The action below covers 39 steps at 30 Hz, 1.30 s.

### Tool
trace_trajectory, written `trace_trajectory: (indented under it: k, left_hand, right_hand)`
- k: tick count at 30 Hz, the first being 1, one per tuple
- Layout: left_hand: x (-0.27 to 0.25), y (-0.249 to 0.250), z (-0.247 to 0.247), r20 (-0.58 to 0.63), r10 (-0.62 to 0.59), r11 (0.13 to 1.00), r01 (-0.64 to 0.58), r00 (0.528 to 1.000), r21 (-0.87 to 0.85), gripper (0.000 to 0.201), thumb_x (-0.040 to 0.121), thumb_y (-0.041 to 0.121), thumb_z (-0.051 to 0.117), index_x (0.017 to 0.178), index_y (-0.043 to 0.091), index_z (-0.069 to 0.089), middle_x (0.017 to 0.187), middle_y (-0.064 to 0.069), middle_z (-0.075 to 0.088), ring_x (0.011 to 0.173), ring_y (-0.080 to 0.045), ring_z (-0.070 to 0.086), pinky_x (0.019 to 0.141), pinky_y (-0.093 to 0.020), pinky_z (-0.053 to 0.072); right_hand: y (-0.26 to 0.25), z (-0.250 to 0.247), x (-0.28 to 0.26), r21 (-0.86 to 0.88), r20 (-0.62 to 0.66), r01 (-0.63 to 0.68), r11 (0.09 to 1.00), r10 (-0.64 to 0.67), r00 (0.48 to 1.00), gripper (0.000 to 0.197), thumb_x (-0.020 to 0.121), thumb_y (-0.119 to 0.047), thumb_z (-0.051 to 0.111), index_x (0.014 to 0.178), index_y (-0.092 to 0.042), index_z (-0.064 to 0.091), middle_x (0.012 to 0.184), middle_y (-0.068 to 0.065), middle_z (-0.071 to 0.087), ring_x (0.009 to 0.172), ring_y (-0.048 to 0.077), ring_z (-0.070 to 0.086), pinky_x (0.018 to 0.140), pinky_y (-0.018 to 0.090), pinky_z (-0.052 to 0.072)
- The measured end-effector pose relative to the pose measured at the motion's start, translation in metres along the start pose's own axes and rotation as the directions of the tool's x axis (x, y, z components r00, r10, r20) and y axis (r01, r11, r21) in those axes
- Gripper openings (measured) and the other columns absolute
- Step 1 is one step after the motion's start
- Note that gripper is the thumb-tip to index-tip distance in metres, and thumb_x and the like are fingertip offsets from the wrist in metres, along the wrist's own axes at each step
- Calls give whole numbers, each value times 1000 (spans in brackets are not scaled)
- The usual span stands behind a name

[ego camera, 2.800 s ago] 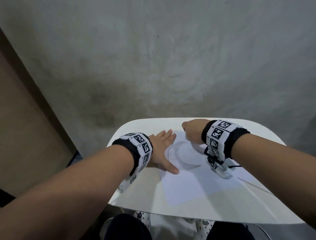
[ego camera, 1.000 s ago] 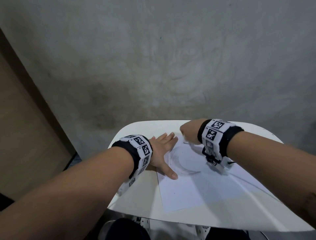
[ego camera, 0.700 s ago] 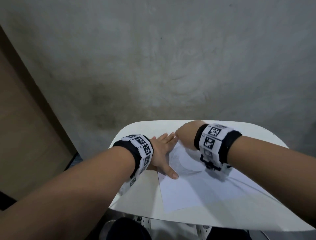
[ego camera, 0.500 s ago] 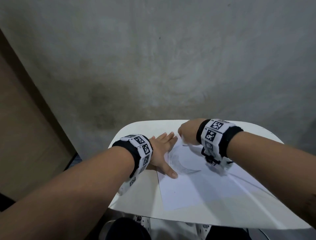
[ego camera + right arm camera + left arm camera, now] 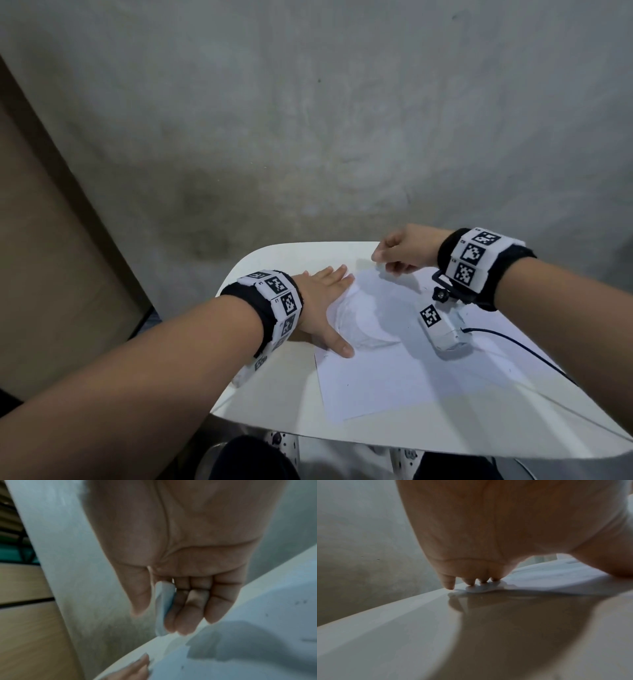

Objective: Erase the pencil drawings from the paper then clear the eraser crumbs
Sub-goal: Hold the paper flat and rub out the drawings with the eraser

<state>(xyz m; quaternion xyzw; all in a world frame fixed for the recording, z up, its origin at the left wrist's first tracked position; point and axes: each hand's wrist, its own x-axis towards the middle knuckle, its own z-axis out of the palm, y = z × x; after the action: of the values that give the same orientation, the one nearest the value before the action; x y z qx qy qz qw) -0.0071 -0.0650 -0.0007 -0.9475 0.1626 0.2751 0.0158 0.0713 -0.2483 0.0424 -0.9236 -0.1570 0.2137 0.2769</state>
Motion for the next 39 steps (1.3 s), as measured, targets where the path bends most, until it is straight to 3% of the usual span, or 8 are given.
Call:
trace_trajectory:
  k: [10, 14, 19, 24, 28, 32, 36, 39]
  left_hand:
    - [1, -2, 0, -10, 7, 999, -7, 1000, 33, 131, 72, 75, 66, 154, 21, -21, 160, 5, -28, 147, -14, -24, 121, -47, -6]
    - [4, -5, 3, -18, 22, 1000, -23, 1000, -17, 134, 70, 73, 69, 154, 23, -22, 160, 6, -28, 148, -18, -24, 121, -49, -6]
    - [3, -5, 3, -9, 20, 999, -20, 1000, -32, 133, 71, 72, 70, 153, 23, -23, 160, 6, -30, 147, -17, -25, 121, -48, -5]
    - [2, -6, 2, -15, 47, 998, -48, 999, -41, 132, 70, 71, 71, 152, 27, -24, 160, 10, -28, 148, -18, -24, 121, -50, -4]
    - [3, -6, 3, -9, 27, 999, -27, 1000, -17, 134, 70, 74, 68, 153, 22, -23, 160, 6, -30, 148, -17, -24, 121, -48, -4]
    - [5, -8, 4, -15, 45, 998, -45, 999, -43, 135, 68, 75, 69, 152, 27, -25, 159, 10, -30, 147, -16, -25, 121, -48, -6]
    - [3, -5, 3, 3, 21, 1000, -21, 1000, -13, 133, 70, 75, 68, 153, 23, -23, 160, 5, -30, 147, -18, -25, 121, -48, -6]
    - [0, -4, 1, 6, 18, 1000, -18, 1000, -24, 128, 72, 72, 68, 155, 25, -18, 161, 7, -26, 148, -17, -22, 120, -46, -6]
  right_hand:
    - [-28, 24, 9, -647, 66, 109, 755, -88, 994, 17, 86, -20, 60, 101, -13, 62, 90, -2, 61, 89, 22, 57, 70, 26, 42]
    - [-36, 42, 11, -767, 120, 141, 626, -76, 990, 23, 92, -15, 50, 70, -10, 50, 69, 0, 52, 80, 25, 53, 61, 26, 39]
    - [-38, 39, 12, -775, 113, 126, 619, -61, 992, 23, 91, -16, 50, 107, -7, 64, 103, 6, 68, 85, 23, 57, 71, 29, 44]
    - [-42, 52, 15, -781, 167, 173, 600, -68, 984, 23, 89, -17, 54, 109, -11, 66, 104, 4, 69, 92, 22, 64, 72, 26, 43]
    - [-42, 40, 18, -808, 105, 102, 580, -29, 994, 16, 90, -16, 53, 78, -8, 60, 77, 4, 60, 78, 24, 57, 67, 25, 42]
    - [-45, 51, 15, -811, 172, 156, 564, -26, 985, 24, 91, -17, 53, 111, -11, 65, 104, 4, 69, 90, 22, 61, 71, 26, 41]
    - [-44, 44, 15, -819, 136, 127, 560, -26, 990, 16, 90, -20, 56, 95, -8, 65, 97, 5, 68, 83, 24, 62, 71, 27, 46]
    - [-47, 59, 11, -805, 195, 202, 558, -72, 978, 24, 90, -20, 56, 111, -13, 65, 104, 3, 70, 90, 22, 65, 71, 28, 47]
